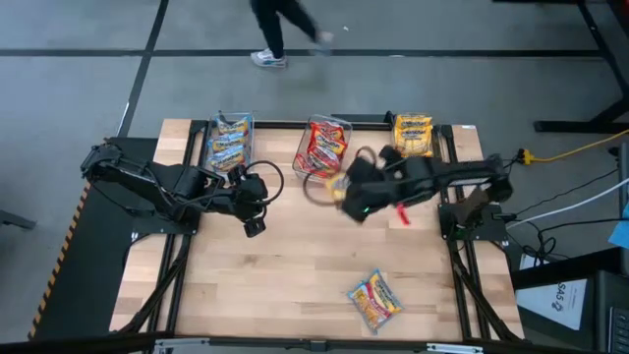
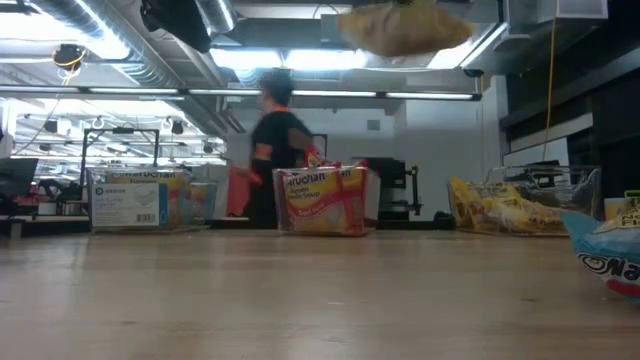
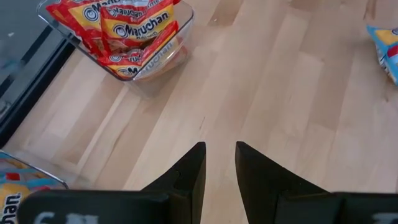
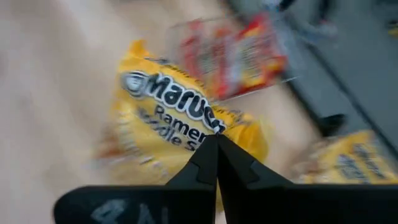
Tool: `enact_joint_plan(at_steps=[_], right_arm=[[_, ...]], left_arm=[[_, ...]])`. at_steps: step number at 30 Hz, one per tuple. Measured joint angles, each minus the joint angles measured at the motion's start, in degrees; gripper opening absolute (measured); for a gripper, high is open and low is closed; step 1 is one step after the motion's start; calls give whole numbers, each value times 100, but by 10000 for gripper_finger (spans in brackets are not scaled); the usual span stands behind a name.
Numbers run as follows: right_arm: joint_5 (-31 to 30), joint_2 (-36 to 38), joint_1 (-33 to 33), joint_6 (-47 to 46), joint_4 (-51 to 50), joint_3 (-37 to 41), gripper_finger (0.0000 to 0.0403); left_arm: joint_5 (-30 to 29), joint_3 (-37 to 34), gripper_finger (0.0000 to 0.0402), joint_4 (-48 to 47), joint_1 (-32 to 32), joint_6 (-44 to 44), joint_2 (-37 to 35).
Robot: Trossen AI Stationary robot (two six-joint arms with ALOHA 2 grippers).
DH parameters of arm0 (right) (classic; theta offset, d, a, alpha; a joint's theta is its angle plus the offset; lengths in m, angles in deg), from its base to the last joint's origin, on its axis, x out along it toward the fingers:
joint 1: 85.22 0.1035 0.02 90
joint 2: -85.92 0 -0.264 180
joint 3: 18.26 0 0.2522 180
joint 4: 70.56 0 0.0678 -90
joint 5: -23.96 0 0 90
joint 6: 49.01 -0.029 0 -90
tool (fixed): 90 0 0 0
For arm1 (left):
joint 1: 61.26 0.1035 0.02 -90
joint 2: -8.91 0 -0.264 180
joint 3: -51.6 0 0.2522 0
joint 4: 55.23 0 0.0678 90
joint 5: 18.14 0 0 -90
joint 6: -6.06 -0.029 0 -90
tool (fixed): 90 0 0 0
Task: Sort Maruchan noodles
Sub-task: Put the yellow noodle pack in the right transparent basket
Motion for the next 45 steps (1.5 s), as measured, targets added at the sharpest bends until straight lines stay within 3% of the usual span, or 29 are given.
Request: enact_joint_plan(at_steps=[4, 10, 15, 20, 27, 32, 40, 45], right_arm=[[-459, 792, -340, -429, 15, 704, 0], [-487, 2247, -1002, -1179, 45, 2727, 0], [-467, 3336, -1641, -1561, 743, 4418, 0], [-625, 3916, -2282, -1440, 1722, 5539, 0], [-685, 3983, -3153, -1308, 2001, 6217, 0], [-316, 3983, -3578, -753, 2534, 6484, 0], [95, 3978, -3680, -525, 2839, 6897, 0], [574, 3978, -3680, -838, 2848, 7207, 7]], left_arm=[[3, 0, 80, -4, 0, 0, -2], [0, 0, 80, -18, -2, -2, -2], [-2, 0, 80, -28, -2, -27, 0], [-6, 0, 80, -29, -2, -37, 0], [68, 0, 80, -29, 0, -9, 0], [68, 0, 80, -29, -1, -2, 0], [68, 0, 80, -29, -2, -2, 0], [68, 0, 80, -29, 0, -2, 0]])
